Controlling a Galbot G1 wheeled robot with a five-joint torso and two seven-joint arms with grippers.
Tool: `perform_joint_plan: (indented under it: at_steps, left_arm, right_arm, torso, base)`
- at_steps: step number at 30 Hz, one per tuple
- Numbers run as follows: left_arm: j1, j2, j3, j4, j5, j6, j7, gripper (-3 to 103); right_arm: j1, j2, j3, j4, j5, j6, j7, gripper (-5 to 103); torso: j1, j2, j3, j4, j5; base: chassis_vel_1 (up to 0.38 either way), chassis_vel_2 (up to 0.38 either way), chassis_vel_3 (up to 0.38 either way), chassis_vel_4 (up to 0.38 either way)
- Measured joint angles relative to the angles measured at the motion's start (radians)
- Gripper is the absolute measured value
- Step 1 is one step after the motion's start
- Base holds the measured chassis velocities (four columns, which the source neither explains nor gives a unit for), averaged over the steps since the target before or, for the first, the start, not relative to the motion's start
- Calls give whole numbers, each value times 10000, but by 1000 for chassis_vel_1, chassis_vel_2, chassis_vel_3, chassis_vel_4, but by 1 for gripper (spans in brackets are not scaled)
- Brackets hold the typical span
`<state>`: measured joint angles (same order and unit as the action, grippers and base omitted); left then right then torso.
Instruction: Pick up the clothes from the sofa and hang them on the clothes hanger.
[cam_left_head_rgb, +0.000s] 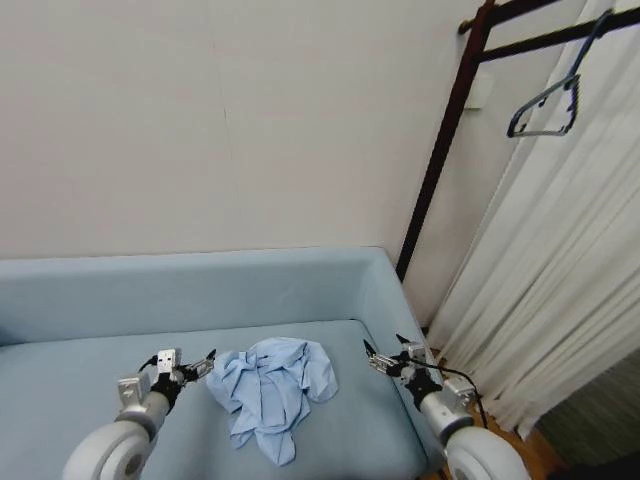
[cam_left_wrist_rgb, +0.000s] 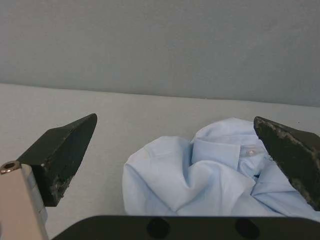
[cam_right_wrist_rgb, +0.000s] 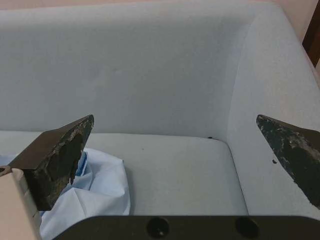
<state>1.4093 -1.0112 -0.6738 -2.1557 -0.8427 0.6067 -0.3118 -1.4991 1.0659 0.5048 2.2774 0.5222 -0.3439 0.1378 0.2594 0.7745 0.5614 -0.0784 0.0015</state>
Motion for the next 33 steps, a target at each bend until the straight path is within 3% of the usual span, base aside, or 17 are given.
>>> perform_joint_plan:
  at_steps: [5, 8, 12, 24, 33]
  left_arm:
    - [-846, 169, 879, 733, -296, 159, -348, 100]
    - [-1685, 136, 1937, 1314, -674, 441, -893, 100]
    - [-2256, 15, 2648, 1815, -750, 529, -1005, 100]
    - [-3537, -616, 3707, 3352, -616, 486, -1073, 100]
    - [-3793, -999, 4147, 3689, -517, 520, -1313, 99]
  right_arm:
    - [18, -187, -6, -76, 92, -41, 92, 100]
    - [36, -370, -35, -180, 167, -78, 183, 100]
    - [91, -458, -55, -294, 193, -112, 252, 100]
    - [-67, -527, 137, -356, 319, -135, 412, 100]
    - [-34, -556, 126, -496, 314, -99, 411, 100]
  torso:
    - [0, 0, 0, 5, -1]
    - [1, 0, 1, 3, -1]
    - [1, 0, 0, 5, -1]
    - [1, -1, 0, 5, 0]
    - [1, 0, 0, 5, 0]
  base:
    - [0, 0, 0, 0]
    - [0, 0, 0, 0]
    - [0, 0, 0, 0]
    - [0, 0, 0, 0]
    - [0, 0, 0, 0]
